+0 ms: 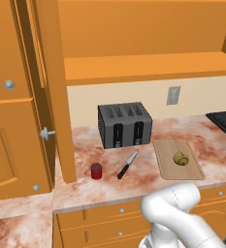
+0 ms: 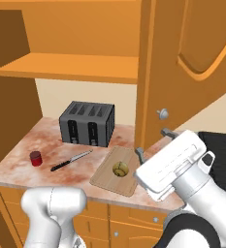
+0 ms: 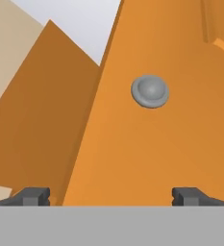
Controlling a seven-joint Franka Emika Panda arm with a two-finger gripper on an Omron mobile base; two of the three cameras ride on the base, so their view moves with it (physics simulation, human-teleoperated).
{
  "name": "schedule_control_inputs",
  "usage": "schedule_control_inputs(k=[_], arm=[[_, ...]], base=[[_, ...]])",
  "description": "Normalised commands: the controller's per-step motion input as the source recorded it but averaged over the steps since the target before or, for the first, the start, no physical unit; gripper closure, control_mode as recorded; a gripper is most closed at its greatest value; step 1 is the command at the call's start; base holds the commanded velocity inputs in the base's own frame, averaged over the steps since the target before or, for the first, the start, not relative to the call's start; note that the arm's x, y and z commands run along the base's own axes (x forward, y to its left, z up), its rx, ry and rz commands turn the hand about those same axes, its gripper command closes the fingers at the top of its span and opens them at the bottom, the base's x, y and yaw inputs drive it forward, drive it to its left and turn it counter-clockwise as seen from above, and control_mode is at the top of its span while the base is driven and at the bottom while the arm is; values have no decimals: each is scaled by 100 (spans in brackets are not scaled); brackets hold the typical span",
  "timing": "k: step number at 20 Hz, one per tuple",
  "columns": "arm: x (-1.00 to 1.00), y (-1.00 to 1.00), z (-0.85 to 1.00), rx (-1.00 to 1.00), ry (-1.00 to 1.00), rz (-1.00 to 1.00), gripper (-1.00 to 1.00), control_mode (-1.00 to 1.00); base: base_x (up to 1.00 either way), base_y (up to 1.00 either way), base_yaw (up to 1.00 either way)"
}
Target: Pick the bread, place it on the cutting board, pick the jam, place it on the counter, and close the cabinet.
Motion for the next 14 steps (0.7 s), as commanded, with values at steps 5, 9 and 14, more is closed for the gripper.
schedule_control_inputs(k=[5,9,14], arm=[[28,29,27,0,0,2,-100,-100],[18,23,48,0,0,1,-100,-100],[1,24,51,0,4,3,-100,-100]], base=[[0,0,0],[0,0,0],[0,0,0]])
